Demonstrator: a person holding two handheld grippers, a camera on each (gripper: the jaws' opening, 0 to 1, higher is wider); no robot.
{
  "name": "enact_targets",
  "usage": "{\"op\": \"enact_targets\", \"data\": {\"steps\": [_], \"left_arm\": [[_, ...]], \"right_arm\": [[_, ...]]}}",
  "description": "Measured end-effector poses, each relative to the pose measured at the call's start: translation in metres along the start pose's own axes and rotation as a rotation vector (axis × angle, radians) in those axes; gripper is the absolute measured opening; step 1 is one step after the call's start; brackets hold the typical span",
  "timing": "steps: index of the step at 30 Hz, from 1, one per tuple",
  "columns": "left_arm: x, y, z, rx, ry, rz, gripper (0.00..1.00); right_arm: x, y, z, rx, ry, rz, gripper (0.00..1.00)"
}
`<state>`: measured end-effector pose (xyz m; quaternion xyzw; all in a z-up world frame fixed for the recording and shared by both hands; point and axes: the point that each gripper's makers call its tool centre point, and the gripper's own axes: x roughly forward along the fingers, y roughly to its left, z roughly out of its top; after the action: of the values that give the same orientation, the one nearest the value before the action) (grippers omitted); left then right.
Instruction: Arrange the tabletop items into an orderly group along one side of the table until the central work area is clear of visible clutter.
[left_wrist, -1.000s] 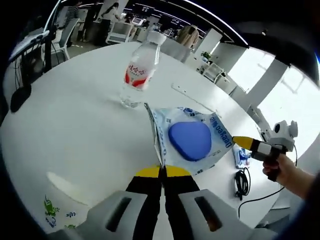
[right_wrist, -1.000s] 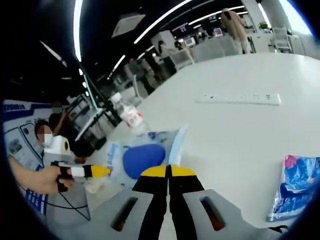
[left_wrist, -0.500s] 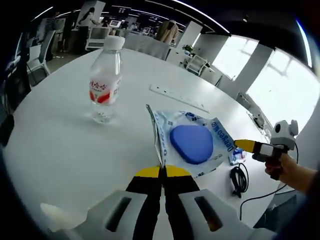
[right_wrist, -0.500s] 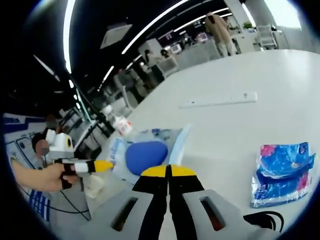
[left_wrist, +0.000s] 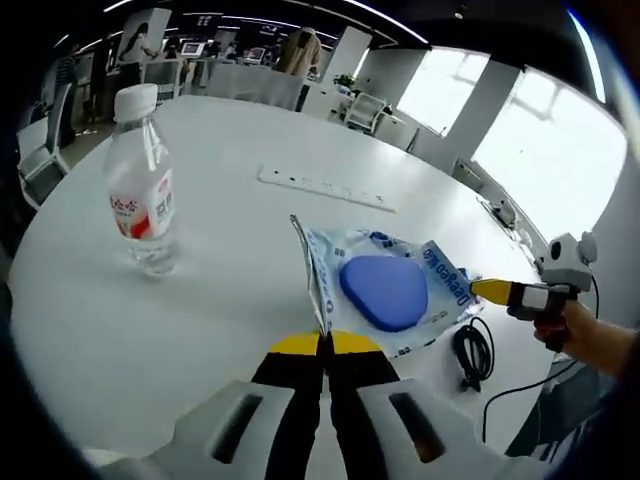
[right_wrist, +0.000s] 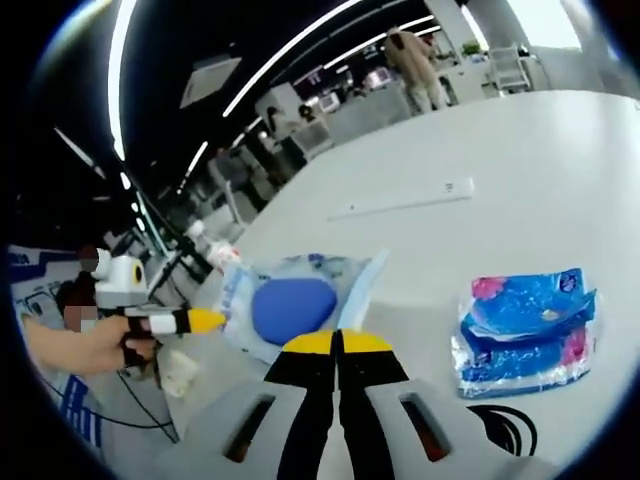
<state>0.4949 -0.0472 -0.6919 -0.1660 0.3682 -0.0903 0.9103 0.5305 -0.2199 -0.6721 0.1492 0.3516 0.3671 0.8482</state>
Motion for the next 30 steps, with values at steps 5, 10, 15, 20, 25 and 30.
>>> {"op": "enact_targets", "data": {"steps": [5, 10, 15, 20, 25, 30], "left_arm": [[0.004, -0.002, 0.000, 0.018, 0.012, -0.010, 0.00], [0.008, 0.000, 0.002, 0.022, 0.021, -0.019, 0.00], [0.014, 0.001, 0.001, 0.043, 0.035, -0.022, 0.00], [0.021, 0.003, 0.004, 0.055, 0.048, -0.023, 0.00], [0.031, 0.002, 0.006, 0.090, 0.066, -0.033, 0.00], [0.033, 0.001, 0.000, 0.096, 0.091, -0.044, 0.00]], "right_arm": [[-0.002, -0.003, -0.002, 0.003, 0.001, -0.010, 0.00], [-0.002, -0.009, -0.005, -0.003, 0.004, -0.031, 0.00], [0.002, -0.013, -0.007, 0.008, 0.008, -0.049, 0.00], [0.005, -0.018, -0.010, -0.006, 0.023, -0.067, 0.00], [0.006, -0.028, -0.016, -0.007, 0.041, -0.092, 0.00], [0.005, -0.036, -0.020, -0.009, 0.057, -0.109, 0.00]]}}
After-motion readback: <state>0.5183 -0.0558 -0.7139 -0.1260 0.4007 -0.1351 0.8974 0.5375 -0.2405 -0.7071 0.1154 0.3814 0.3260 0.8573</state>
